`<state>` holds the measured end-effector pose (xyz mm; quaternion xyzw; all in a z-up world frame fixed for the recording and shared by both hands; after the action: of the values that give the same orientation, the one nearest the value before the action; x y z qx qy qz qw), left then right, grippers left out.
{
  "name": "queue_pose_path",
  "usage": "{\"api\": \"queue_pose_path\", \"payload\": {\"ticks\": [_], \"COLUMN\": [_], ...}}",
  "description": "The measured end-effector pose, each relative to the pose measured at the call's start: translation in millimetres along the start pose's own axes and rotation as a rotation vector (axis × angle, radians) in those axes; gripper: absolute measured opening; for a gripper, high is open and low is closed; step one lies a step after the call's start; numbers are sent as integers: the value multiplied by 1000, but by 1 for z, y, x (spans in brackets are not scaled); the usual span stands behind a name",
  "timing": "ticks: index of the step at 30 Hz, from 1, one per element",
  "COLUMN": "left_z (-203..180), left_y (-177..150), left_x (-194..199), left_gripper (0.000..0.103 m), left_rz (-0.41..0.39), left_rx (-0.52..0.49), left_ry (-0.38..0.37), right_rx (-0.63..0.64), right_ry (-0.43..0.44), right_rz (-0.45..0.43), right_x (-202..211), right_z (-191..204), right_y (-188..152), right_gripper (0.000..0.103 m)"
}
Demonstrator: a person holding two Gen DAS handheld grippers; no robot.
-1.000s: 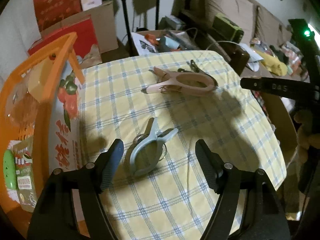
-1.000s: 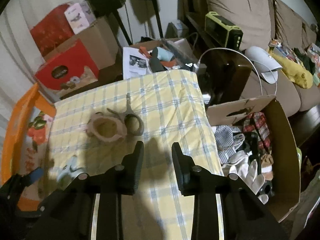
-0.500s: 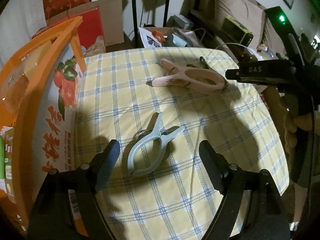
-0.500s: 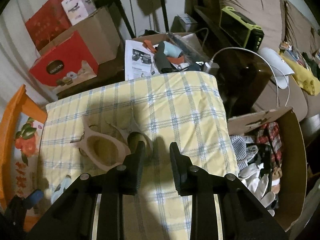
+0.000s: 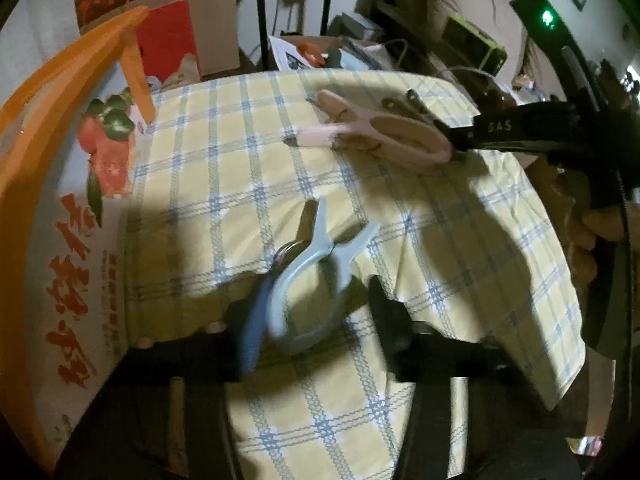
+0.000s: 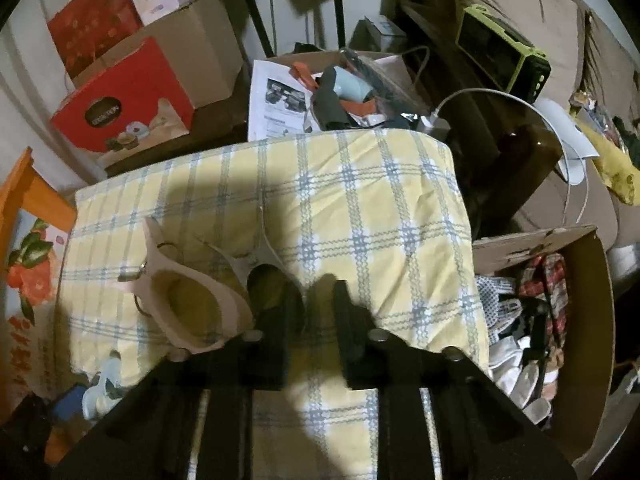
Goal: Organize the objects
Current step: 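Grasp the light blue clothespin with the left gripper, then grasp the grey metal clip with the right gripper while the left gripper holds the blue clothespin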
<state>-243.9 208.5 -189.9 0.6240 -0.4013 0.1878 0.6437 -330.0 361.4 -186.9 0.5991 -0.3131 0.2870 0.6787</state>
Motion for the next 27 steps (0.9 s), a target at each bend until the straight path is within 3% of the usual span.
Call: {"api": "queue_pose_path", "payload": {"ticks": [7,12,17,27], "left_z": [-9,-11,-10,-10], "left_y": [0,-4,-9,-14], "left_x": [3,10,11,15], "left_gripper": [41,33,33,33], "left_rz": [16,21,22,16], "left_rx": [49,76,86,89], "left_ry": [-79,-106,-106,-82], "right_rx": [-50,-96,-121,-128], "right_ry": [13,32,43,44], "right_rz": [22,11,-24,-15], "right_x": [18,37,56,69], "right_z": [-10,-17,-18,-20], "right_y": [-19,-35,-46,-68], "right_gripper": [4,4,3,4]}}
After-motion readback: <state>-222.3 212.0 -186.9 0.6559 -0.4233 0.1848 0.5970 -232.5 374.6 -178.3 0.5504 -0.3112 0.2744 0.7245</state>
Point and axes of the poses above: each gripper's, at about its wrist camera, not at the fingertips, and x roughly against the way its jaws point, z to its left, y to its top, the point moved 10 cm from there along -x, roughly the way its jaws point, and after that the axes turned 14 degrees about -z, right-handed, at the moved point
